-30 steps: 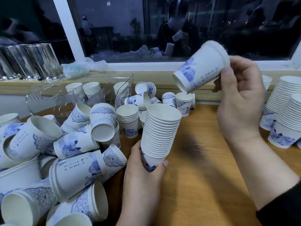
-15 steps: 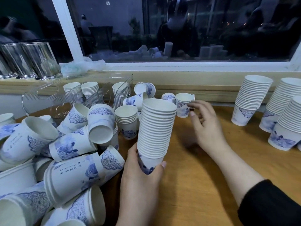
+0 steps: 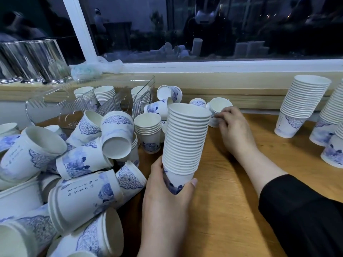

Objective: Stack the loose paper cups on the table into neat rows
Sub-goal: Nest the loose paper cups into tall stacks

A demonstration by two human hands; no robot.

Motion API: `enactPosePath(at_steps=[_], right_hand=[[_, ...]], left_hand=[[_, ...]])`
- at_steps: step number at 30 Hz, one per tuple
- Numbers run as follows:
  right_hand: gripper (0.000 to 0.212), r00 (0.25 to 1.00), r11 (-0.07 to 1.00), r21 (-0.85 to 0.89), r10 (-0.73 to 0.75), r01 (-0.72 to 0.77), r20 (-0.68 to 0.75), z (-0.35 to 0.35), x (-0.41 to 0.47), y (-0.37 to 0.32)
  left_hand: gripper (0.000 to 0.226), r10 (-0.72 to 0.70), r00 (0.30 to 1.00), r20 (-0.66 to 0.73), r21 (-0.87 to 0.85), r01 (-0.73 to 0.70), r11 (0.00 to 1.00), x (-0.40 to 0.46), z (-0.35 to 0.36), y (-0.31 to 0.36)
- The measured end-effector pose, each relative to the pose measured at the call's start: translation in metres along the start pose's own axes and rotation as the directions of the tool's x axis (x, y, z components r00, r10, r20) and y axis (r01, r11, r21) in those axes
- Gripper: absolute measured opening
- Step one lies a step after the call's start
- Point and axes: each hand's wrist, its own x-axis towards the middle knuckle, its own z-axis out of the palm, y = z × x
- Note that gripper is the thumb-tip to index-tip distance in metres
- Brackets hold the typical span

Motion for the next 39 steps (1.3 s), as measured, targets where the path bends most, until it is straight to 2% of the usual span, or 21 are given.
enactPosePath(at_steps=[4,6,8,11,14,16,18,20,21,23,25,26,28,30,32,35,39], right_hand=[[0.02,0.982,0.995,0.092,0.046,-0.03,-0.184,-0.014,-0.006,-0.014],[0.026,0.939,0.948,0.313,0.163,-0.063,-0.303,-0.029,-0.009,-0.028],[0.03,0.903,0.849,0.528,0.245,-0.023,-0.354,-0.049,-0.01,-0.049],[0.021,0.896,0.78,0.621,0.222,0.074,-0.385,-0.082,-0.007,-0.084],[0.019,0.902,0.748,0.625,0.085,0.223,-0.423,-0.114,-0.002,-0.116],[0.021,0.922,0.787,0.548,-0.066,0.283,-0.381,-0.124,0.0,-0.13],[0.021,0.949,0.812,0.499,-0.21,0.303,-0.235,-0.123,-0.002,-0.137],[0.022,0.94,0.813,0.483,-0.335,0.325,-0.067,-0.117,-0.005,-0.138],[0.023,0.934,0.816,0.474,-0.356,0.33,-0.037,-0.113,-0.007,-0.136],[0.023,0.961,0.824,0.495,-0.243,0.275,-0.131,-0.099,-0.009,-0.124],[0.022,0.975,0.845,0.518,-0.016,0.132,-0.222,-0.078,-0.012,-0.098],[0.019,0.975,0.87,0.492,0.074,0.039,-0.208,-0.064,-0.015,-0.08],[0.012,0.973,0.9,0.402,0.219,-0.17,-0.078,-0.036,-0.022,-0.038],[0.024,0.915,0.844,0.364,0.397,-0.393,0.069,-0.021,-0.022,-0.005],[0.034,0.891,0.813,0.371,0.434,-0.45,0.129,-0.016,-0.017,0.011],[0.035,0.911,0.833,0.37,0.392,-0.412,0.13,-0.012,-0.004,0.013],[0.035,0.887,0.802,0.379,0.425,-0.462,0.183,-0.002,0.013,0.02]], left_hand=[[0.067,-0.01,1.0,0.007,0.003,0.01,1.0,0.001,0.0,0.0],[0.068,-0.007,1.0,0.01,0.002,0.007,1.0,0.001,0.0,0.001],[0.067,-0.007,1.0,0.011,-0.006,0.007,1.0,0.0,0.0,0.001],[0.064,-0.01,1.0,0.008,-0.008,0.01,1.0,0.0,-0.001,0.001],[0.064,-0.013,1.0,0.002,-0.005,0.013,1.0,0.0,-0.001,0.003],[0.063,-0.013,1.0,0.001,-0.001,0.013,1.0,0.0,-0.001,0.002],[0.063,-0.012,1.0,-0.002,-0.004,0.012,1.0,0.001,-0.001,0.002],[0.061,-0.014,1.0,-0.014,-0.008,0.014,1.0,0.001,0.0,0.001],[0.061,-0.018,1.0,-0.021,-0.012,0.018,1.0,0.002,0.0,0.001],[0.061,-0.027,0.999,-0.022,-0.021,0.026,0.999,0.002,0.0,0.001],[0.063,-0.035,0.999,-0.007,-0.021,0.035,0.999,0.001,0.001,0.002],[0.062,-0.042,0.999,-0.001,-0.017,0.042,0.999,0.0,0.001,0.002],[0.061,-0.053,0.999,0.006,-0.02,0.054,0.998,-0.002,-0.001,0.004],[0.061,-0.057,0.998,0.011,-0.021,0.057,0.998,-0.003,0.001,0.005],[0.061,-0.057,0.998,0.013,-0.01,0.057,0.998,-0.003,0.002,0.005],[0.062,-0.059,0.998,0.012,-0.005,0.059,0.998,-0.002,0.004,0.005],[0.062,-0.062,0.998,0.01,-0.003,0.062,0.998,0.0,0.005,0.003]])
